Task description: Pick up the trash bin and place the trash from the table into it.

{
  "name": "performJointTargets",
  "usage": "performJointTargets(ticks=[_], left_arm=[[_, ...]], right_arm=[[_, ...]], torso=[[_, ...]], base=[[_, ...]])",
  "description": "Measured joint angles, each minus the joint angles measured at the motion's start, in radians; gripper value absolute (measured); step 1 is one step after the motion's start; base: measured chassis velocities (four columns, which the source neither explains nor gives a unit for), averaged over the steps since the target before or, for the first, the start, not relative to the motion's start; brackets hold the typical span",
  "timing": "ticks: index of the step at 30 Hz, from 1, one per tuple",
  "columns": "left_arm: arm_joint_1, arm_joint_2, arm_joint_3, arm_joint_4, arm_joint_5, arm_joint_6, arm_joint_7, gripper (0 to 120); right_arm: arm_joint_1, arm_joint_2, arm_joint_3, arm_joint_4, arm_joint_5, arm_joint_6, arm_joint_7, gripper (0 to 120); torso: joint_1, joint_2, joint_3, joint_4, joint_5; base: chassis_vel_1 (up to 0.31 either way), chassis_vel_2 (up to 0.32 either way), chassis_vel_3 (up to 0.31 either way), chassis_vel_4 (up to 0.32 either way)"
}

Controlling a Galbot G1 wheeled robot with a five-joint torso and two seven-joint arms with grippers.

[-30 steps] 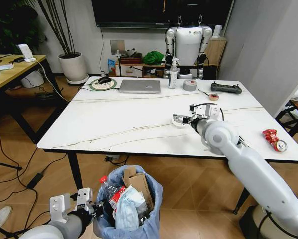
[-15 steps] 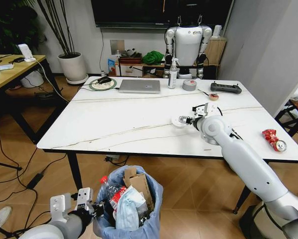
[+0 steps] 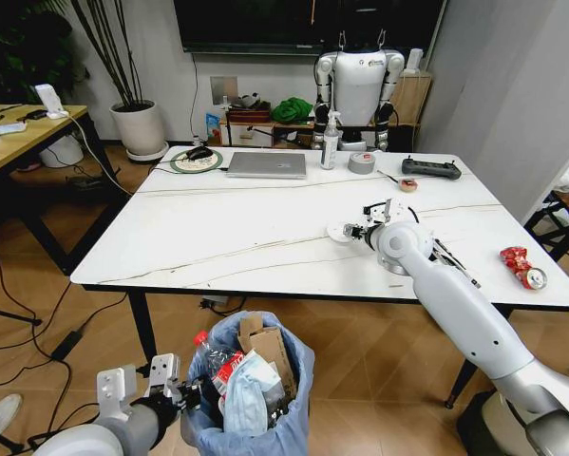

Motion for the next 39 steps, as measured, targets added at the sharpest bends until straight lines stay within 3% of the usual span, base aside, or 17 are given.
performJointTargets(ticks=[3, 8, 15, 31, 36, 39], left_arm=[[-0.001, 0.001, 0.000, 0.000, -0.001, 0.000, 0.001, 0], [-0.014, 0.005, 0.000, 0.000, -0.010, 0.000, 0.003, 0], [-0.019, 0.007, -0.002, 0.000, -0.014, 0.000, 0.003, 0], [-0.019, 0.004, -0.002, 0.000, -0.012, 0.000, 0.004, 0], [-0.020, 0.004, -0.002, 0.000, -0.012, 0.000, 0.004, 0], [-0.024, 0.000, 0.001, 0.000, -0.012, 0.000, 0.004, 0]], right_arm=[[0.000, 0.000, -0.001, -0.002, -0.007, 0.003, -0.001, 47], [-0.002, -0.003, -0.016, -0.004, -0.040, 0.013, -0.005, 22], [-0.008, -0.005, -0.034, -0.004, -0.114, 0.032, -0.028, 1], [-0.024, -0.021, -0.032, 0.043, -0.153, 0.052, -0.027, 0], [-0.048, -0.053, -0.001, 0.165, -0.150, 0.069, -0.056, 0], [-0.085, -0.092, 0.021, 0.294, -0.183, 0.102, -0.138, 0]], torso=[[0.000, 0.000, 0.000, 0.0000, 0.0000], [0.000, 0.000, 0.000, 0.0002, 0.0002], [0.000, 0.000, 0.000, 0.0004, 0.0005], [0.000, 0.000, 0.001, 0.0002, 0.0008], [0.000, 0.000, 0.001, 0.0002, 0.0003], [0.000, 0.000, 0.000, 0.0002, 0.0004]], base=[[0.000, 0.000, 0.000, 0.000], [0.000, 0.000, 0.000, 0.000], [0.000, 0.000, 0.000, 0.000], [0.000, 0.000, 0.000, 0.000], [0.000, 0.000, 0.000, 0.000], [0.000, 0.000, 0.000, 0.000]])
